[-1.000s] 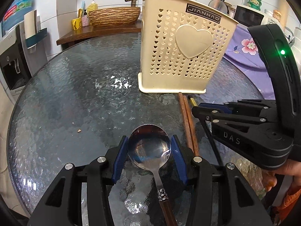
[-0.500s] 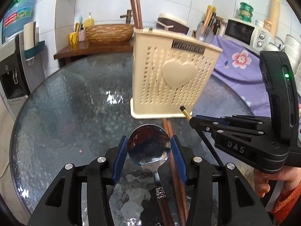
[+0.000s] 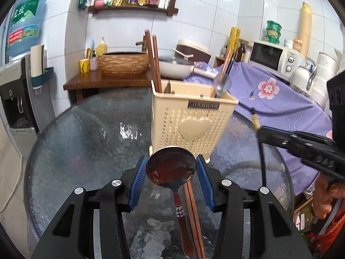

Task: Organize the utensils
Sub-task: 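Lift the spoon and black chopstick upright and carry them over the holder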

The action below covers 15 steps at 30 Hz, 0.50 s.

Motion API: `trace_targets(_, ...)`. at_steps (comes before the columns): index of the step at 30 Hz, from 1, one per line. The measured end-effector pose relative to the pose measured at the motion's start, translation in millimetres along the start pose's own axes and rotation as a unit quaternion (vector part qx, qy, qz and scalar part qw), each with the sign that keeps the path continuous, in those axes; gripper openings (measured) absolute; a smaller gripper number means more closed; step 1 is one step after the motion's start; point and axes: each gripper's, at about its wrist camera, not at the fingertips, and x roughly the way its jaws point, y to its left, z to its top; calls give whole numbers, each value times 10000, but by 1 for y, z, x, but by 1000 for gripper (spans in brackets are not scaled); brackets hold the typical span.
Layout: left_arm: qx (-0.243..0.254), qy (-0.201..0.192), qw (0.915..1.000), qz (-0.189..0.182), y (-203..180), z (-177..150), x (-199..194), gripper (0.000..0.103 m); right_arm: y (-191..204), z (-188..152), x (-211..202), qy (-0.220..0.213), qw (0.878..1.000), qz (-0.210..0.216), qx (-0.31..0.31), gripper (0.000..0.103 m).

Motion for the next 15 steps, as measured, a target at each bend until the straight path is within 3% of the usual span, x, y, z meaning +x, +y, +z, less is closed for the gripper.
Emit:
trace_targets(8, -39, -242, 9997, -14, 0, 13, -14, 46, 9, 14, -42, -316, 9992, 132, -217, 8)
trace_targets(15, -8, -309, 9995, -45, -2, 22, -15, 45, 14, 21, -39, -350, 9988, 134, -303, 8)
